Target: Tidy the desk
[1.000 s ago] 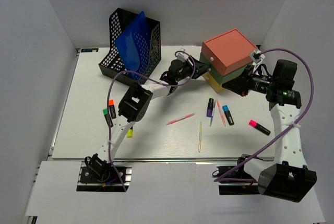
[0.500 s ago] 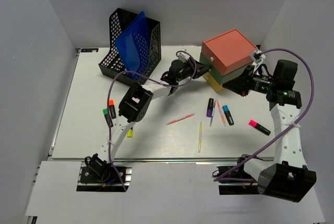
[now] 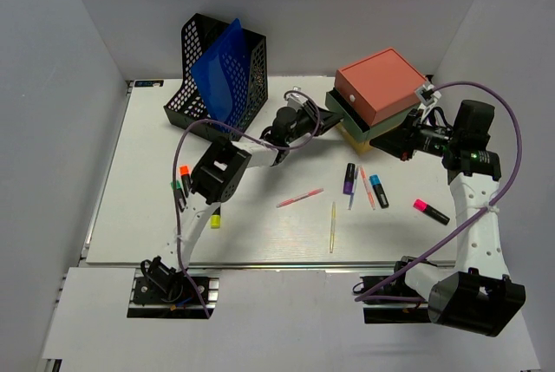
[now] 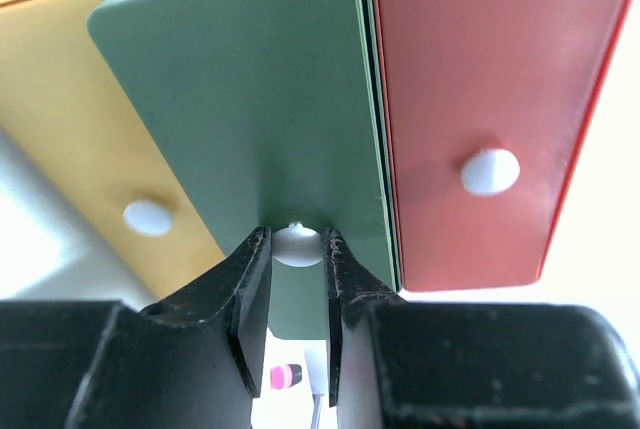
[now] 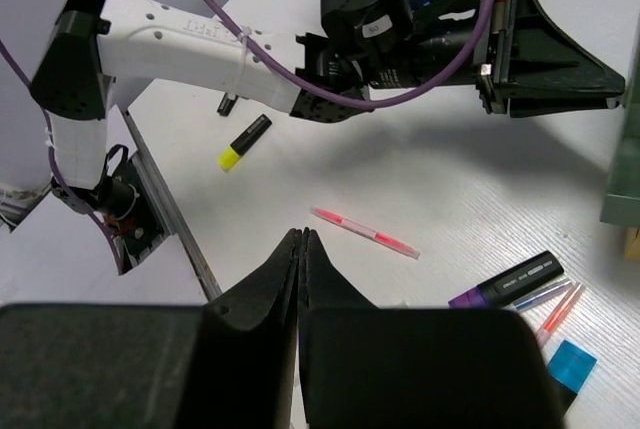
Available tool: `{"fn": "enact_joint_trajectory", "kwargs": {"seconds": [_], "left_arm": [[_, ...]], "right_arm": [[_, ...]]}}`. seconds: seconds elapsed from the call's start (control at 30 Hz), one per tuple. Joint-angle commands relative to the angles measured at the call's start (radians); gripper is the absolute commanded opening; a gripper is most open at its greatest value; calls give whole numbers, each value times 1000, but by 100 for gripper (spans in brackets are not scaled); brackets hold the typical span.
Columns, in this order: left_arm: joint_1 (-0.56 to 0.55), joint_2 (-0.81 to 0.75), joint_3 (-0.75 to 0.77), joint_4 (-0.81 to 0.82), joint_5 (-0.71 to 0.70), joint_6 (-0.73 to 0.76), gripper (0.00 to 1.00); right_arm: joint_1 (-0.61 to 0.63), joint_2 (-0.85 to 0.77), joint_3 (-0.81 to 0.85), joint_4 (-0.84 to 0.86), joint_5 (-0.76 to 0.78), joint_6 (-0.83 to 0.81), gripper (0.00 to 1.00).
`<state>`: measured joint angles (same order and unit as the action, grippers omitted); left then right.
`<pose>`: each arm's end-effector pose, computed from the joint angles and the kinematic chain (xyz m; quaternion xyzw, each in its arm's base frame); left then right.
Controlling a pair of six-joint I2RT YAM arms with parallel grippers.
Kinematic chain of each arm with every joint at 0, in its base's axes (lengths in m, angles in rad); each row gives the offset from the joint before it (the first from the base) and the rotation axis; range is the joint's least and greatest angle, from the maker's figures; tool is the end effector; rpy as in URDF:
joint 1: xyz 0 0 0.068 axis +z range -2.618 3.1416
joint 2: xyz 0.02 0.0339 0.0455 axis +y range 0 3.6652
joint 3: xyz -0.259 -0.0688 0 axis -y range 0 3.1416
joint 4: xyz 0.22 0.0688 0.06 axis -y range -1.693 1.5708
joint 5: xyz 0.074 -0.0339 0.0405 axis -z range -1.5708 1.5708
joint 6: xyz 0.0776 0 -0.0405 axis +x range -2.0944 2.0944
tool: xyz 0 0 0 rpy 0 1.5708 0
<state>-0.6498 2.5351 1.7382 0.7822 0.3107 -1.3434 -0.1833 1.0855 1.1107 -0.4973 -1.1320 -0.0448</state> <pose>0.4453 -0.3682 0.1435 -0.1370 0.6987 -0.6421 0.2841 0.2221 0.0303 0.3595 -0.2295 0.7375 0.4042 0.4899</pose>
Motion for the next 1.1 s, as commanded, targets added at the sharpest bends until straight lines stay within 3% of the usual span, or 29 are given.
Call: {"fn": "enact_joint_trajectory", "kwargs": {"seconds": [0.0,0.4,0.87,1.0,1.07], "left_arm": [[16,-114,-75,15,-5,29,17],[16,-229,-268,63,4,52,17],[26,-289,-362,100,-12,58,18],[26,-291,-359,97,-9,55,25],[26,-294,-356,92,-9,56,33]], "right_arm": [[-5,-24,-12,8,-15,-24,0],[-5,-39,-18,-47,17,-89,0],[-4,-52,-38,-78,41,-144,0],[-4,-50,-41,-99,51,-162,5],[-2,-52,-41,-112,60,-176,16]]}}
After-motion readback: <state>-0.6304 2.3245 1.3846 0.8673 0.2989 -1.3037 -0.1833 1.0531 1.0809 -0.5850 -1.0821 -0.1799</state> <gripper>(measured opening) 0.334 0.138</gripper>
